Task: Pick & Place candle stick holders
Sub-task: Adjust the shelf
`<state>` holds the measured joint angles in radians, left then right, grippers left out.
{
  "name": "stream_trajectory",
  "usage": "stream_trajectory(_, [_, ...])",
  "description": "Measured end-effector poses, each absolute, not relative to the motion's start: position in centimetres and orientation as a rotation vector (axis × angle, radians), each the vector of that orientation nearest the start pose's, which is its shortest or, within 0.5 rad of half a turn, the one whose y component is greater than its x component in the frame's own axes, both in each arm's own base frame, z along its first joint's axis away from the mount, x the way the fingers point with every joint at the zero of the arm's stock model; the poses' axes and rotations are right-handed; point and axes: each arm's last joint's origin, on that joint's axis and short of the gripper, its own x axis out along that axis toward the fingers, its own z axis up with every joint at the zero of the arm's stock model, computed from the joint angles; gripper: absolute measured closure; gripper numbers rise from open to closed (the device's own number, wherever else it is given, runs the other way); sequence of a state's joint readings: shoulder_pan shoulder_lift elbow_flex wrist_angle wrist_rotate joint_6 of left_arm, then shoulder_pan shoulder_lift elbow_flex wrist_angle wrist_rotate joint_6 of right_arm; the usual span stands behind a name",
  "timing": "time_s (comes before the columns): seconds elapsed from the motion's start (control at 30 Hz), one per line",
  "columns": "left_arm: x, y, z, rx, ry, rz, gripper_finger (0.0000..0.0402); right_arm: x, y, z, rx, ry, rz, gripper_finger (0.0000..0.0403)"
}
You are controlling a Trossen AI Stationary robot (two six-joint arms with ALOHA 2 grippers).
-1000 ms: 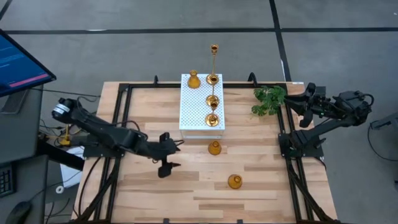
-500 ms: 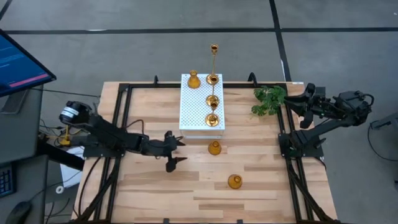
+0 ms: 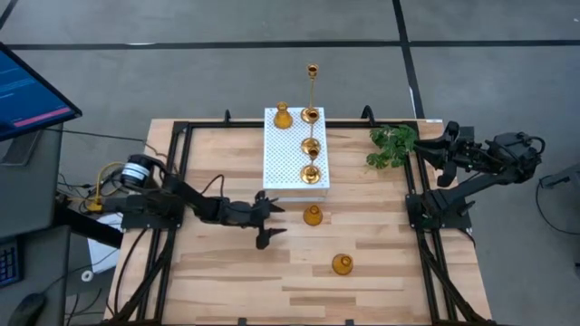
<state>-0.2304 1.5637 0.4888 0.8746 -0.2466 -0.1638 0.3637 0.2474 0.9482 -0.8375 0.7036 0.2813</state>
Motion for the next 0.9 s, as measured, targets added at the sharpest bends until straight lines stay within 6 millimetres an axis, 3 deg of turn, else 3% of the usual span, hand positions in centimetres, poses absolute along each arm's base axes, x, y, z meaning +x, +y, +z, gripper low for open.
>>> stream_trajectory(0.2, [29.0, -6.2, 16.2, -0.122, 0.19, -0.024, 0.0082, 0.8, -1.7, 36.0, 0.206, 0.07, -0.353, 0.0312])
stream_trajectory(0.37, [29.0, -6.3, 16.6, -0.168, 0.178, -0.024, 0.0082, 0.8, -1.7, 36.0, 0.205, 0.071, -0.352, 0.0312])
stream_trajectory(0.6, [28.0, -5.3, 17.6, -0.144, 0.13, 0.142, 0.0082, 0.8, -1.7, 36.0, 0.205, 0.073, -0.345, 0.0312])
stream_trajectory(0.9, [27.8, -4.2, 17.1, -0.088, 0.157, 0.271, 0.0082, 0.8, -1.6, 36.0, 0.207, 0.077, -0.323, 0.0312])
